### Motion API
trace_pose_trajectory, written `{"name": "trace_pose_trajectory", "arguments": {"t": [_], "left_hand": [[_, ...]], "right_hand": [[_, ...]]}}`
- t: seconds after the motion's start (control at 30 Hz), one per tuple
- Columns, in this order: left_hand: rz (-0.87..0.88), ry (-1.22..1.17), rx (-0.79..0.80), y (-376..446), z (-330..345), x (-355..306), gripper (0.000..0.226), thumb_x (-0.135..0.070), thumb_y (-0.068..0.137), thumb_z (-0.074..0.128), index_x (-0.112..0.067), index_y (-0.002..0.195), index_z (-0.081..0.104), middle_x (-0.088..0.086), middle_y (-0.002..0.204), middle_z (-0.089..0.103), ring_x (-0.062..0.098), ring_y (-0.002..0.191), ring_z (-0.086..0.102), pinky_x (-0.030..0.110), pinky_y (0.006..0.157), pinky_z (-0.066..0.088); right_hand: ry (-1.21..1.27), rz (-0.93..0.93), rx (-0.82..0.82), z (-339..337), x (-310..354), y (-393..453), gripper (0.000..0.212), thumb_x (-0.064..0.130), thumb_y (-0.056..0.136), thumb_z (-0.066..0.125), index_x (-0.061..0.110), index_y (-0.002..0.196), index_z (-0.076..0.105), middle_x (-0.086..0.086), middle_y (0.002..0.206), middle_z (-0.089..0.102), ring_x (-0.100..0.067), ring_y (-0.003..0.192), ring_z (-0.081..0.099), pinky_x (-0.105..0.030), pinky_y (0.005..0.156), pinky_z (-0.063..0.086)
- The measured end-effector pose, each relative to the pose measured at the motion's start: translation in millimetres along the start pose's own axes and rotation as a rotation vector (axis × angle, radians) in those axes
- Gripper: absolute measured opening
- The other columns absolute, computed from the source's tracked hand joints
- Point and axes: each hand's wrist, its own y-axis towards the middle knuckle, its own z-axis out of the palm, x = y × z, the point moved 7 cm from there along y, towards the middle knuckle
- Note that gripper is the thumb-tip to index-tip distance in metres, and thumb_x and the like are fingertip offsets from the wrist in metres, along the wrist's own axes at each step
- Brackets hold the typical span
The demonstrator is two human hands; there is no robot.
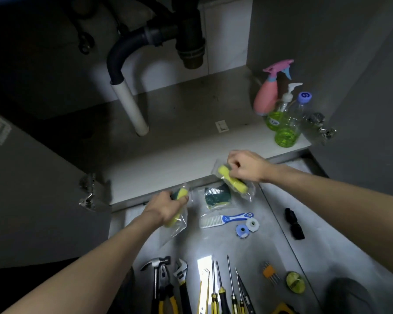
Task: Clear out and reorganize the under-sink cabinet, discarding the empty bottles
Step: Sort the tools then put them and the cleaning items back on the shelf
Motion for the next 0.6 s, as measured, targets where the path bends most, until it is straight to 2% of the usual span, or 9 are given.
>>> {"name": "trace_pose_trajectory", "arguments": {"t": [0.1,0.17,0.2,0.27,0.3,0.33,0.43,0.5,0.6], "left_hand": [[0.008,-0.039,-0.002,15,-4,-27,0.048,-0.064,0.089,0.054,-0.018,0.096,0.067,0.008,0.096,0.069,0.025,0.084,0.062,0.03,0.072,0.047],[0.037,0.01,-0.025,27,-9,-47,0.051,-0.065,0.088,0.052,-0.017,0.088,0.065,0.011,0.097,0.07,0.029,0.088,0.064,0.032,0.075,0.049],[0.051,0.039,-0.046,34,-14,-58,0.052,-0.065,0.088,0.051,-0.016,0.087,0.065,0.011,0.098,0.07,0.03,0.091,0.065,0.033,0.077,0.05],[0.073,0.08,-0.1,47,-27,-82,0.054,-0.065,0.09,0.048,-0.015,0.1,0.066,0.012,0.105,0.07,0.032,0.098,0.064,0.035,0.084,0.051],[0.079,0.089,-0.126,54,-33,-95,0.055,-0.063,0.092,0.046,-0.014,0.109,0.065,0.014,0.113,0.068,0.033,0.105,0.063,0.037,0.089,0.05],[0.078,0.096,-0.145,62,-39,-108,0.057,-0.061,0.094,0.044,-0.013,0.119,0.062,0.017,0.122,0.064,0.035,0.112,0.06,0.039,0.095,0.048],[-0.004,0.059,-0.164,87,-47,-141,0.069,-0.059,0.098,0.036,-0.005,0.141,0.045,0.023,0.143,0.048,0.04,0.129,0.048,0.043,0.105,0.042],[-0.061,-0.042,-0.147,105,-44,-160,0.073,-0.06,0.099,0.03,-0.005,0.146,0.04,0.024,0.146,0.043,0.042,0.131,0.045,0.043,0.108,0.04],[-0.05,-0.142,-0.127,128,-37,-192,0.072,-0.06,0.099,0.03,-0.004,0.139,0.052,0.023,0.14,0.05,0.04,0.125,0.05,0.034,0.099,0.043]], "right_hand": [[0.14,0.118,-0.241,-36,-29,2,0.031,0.042,0.069,0.055,0.014,0.06,0.046,-0.001,0.084,0.054,-0.028,0.071,0.055,-0.042,0.064,0.045],[0.075,0.167,-0.384,-54,-44,5,0.037,0.052,0.072,0.05,0.017,0.062,0.042,0.003,0.087,0.049,-0.027,0.068,0.052,-0.036,0.059,0.038],[-0.002,0.183,-0.454,-61,-49,8,0.034,0.048,0.077,0.054,0.02,0.063,0.04,0.004,0.09,0.047,-0.027,0.069,0.053,-0.035,0.061,0.038],[-0.148,0.228,-0.547,-71,-58,16,0.023,0.032,0.08,0.061,0.024,0.068,0.044,0.0,0.095,0.048,-0.03,0.077,0.058,-0.037,0.065,0.046],[-0.202,0.279,-0.514,-70,-64,22,0.015,0.032,0.082,0.064,0.024,0.075,0.052,-0.003,0.099,0.051,-0.031,0.086,0.06,-0.039,0.07,0.049],[-0.243,0.338,-0.427,-65,-72,29,0.017,0.039,0.084,0.066,0.023,0.088,0.061,-0.005,0.106,0.055,-0.031,0.098,0.059,-0.04,0.078,0.051],[-0.252,0.389,-0.121,-34,-87,40,0.054,0.061,0.086,0.058,0.023,0.124,0.062,-0.01,0.129,0.054,-0.03,0.123,0.047,-0.042,0.098,0.044],[-0.288,0.328,-0.079,-20,-89,35,0.061,0.06,0.091,0.047,0.022,0.139,0.053,-0.01,0.141,0.046,-0.03,0.13,0.041,-0.045,0.103,0.038],[-0.358,0.331,-0.115,-14,-103,18,0.059,0.052,0.097,0.037,0.019,0.146,0.041,-0.011,0.145,0.04,-0.029,0.129,0.04,-0.047,0.103,0.039]]}}
